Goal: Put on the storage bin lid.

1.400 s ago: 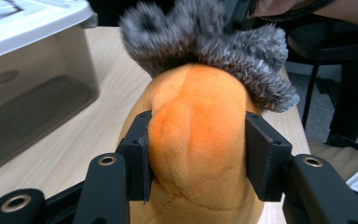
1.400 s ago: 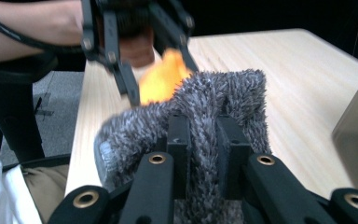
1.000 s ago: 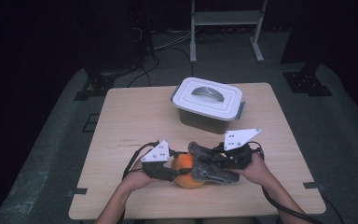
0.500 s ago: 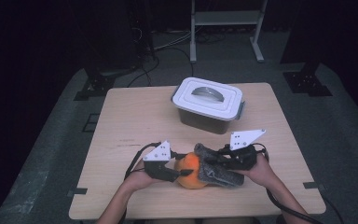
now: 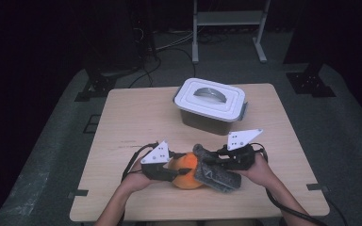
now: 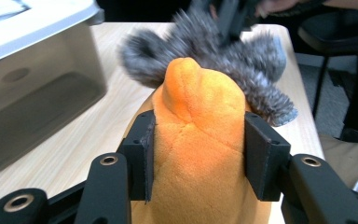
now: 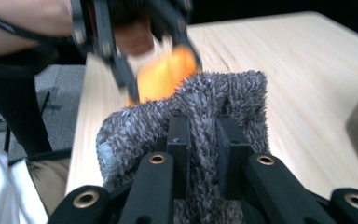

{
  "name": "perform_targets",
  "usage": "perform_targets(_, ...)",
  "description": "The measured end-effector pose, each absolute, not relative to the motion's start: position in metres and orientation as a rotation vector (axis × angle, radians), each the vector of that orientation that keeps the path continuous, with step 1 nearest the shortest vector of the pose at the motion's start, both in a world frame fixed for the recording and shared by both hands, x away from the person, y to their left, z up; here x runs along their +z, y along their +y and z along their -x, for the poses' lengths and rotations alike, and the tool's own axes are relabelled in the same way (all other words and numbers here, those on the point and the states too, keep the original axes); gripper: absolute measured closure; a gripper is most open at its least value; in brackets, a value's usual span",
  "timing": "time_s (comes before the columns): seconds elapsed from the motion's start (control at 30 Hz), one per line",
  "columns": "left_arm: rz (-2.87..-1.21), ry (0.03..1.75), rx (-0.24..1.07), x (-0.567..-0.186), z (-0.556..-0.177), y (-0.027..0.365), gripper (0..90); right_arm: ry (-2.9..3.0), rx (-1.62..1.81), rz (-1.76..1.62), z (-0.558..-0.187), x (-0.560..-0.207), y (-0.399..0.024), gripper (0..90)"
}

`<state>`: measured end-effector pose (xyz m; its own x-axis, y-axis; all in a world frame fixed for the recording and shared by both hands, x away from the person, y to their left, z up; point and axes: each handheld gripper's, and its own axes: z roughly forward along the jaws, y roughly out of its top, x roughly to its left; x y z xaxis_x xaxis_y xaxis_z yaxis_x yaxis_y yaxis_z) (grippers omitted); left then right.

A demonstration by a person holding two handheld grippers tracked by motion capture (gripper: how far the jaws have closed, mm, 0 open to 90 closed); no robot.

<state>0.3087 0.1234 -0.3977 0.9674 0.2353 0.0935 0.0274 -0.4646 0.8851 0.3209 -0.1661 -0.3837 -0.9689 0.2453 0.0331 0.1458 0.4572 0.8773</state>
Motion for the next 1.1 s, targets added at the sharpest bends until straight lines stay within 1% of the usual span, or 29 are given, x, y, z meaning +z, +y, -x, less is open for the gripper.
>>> perform_targets(0.13,-2.043,0.191,0.223,-0.401,-0.309,0.122,50.2,2.614,1.548,-0.388,-0.323,-0.395,-0.171,77.2)
perform_targets(0.23,-2.052,0.175,0.226,-0.401,-0.308,0.116,48.1,2.596,1.563,-0.367,-0.32,-0.389,-0.171,77.2)
perform_targets(0.33,-2.072,0.115,0.222,-0.403,-0.303,0.107,45.8,2.569,1.629,-0.315,-0.317,-0.375,-0.165,77.2)
perform_targets(0.43,-2.104,0.03,0.237,-0.402,-0.296,0.099,45.4,2.566,1.636,-0.267,-0.316,-0.365,-0.157,77.2)
perform_targets(0.57,-2.105,0.013,0.217,-0.404,-0.296,0.102,45.4,2.602,1.605,-0.289,-0.321,-0.372,-0.154,77.2)
perform_targets(0.73,-2.095,0.04,0.215,-0.404,-0.299,0.106,45.3,2.617,1.605,-0.37,-0.327,-0.389,-0.163,77.3)
perform_targets(0.93,-2.059,0.113,0.196,-0.406,-0.305,0.111,44.5,2.609,1.603,-0.439,-0.323,-0.402,-0.179,77.3)
perform_targets(1.03,-2.044,0.152,0.195,-0.407,-0.307,0.11,43.7,2.605,1.603,-0.456,-0.318,-0.405,-0.186,77.2)
perform_targets(1.1,-2.044,0.167,0.206,-0.406,-0.308,0.107,43.3,2.593,1.614,-0.437,-0.315,-0.401,-0.188,77.3)
